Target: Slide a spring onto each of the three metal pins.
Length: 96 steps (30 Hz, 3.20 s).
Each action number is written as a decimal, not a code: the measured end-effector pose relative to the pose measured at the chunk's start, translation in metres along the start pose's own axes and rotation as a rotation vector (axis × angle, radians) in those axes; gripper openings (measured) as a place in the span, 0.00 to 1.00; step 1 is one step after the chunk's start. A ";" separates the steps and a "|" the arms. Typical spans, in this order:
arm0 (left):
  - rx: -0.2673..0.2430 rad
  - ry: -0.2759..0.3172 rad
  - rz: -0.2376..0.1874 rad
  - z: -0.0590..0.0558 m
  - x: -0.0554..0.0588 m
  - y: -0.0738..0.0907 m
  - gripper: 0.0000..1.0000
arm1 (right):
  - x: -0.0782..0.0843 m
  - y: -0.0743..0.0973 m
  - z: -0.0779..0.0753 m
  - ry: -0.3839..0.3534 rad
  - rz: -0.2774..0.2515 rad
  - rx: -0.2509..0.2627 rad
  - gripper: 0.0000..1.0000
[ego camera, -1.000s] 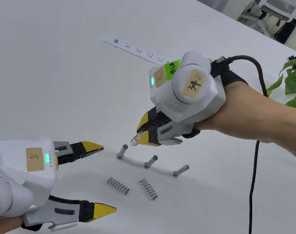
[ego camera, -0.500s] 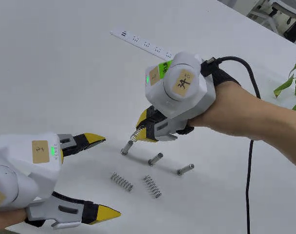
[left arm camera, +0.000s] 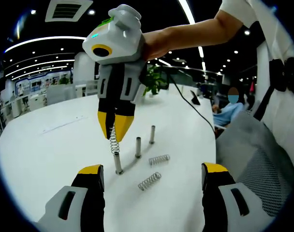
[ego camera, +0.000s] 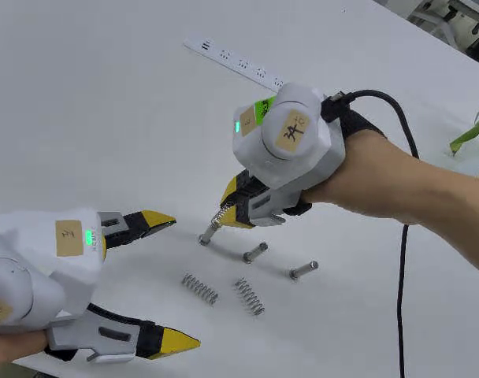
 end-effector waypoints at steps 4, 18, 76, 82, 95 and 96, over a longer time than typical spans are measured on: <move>0.001 0.005 -0.004 0.000 0.001 -0.001 0.85 | 0.001 -0.004 -0.001 -0.003 0.000 -0.004 0.12; 0.002 0.013 -0.008 0.000 0.004 -0.003 0.85 | 0.004 -0.015 -0.001 -0.017 -0.008 -0.006 0.12; 0.006 0.016 0.001 0.001 0.002 -0.004 0.83 | 0.020 -0.057 0.002 -0.021 -0.022 0.024 0.17; 0.007 0.011 0.004 0.000 0.000 -0.004 0.83 | 0.018 -0.055 0.002 -0.025 -0.033 0.033 0.20; 0.022 -0.006 0.025 -0.004 -0.003 -0.004 0.83 | 0.025 -0.035 0.015 -0.069 -0.100 0.043 0.31; 0.024 -0.009 0.027 -0.004 -0.003 -0.004 0.83 | 0.025 -0.034 0.016 -0.068 -0.104 0.046 0.32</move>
Point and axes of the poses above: the centre of the closed fingertips' face, and the gripper's own axes: y roughly backward along the fingers, z roughly to its left, x roughly out of its underside, the point moved 7 cm from there along y, roughly backward along the fingers, and after that the axes turned 1 degree about -x, right-handed, at the moved point
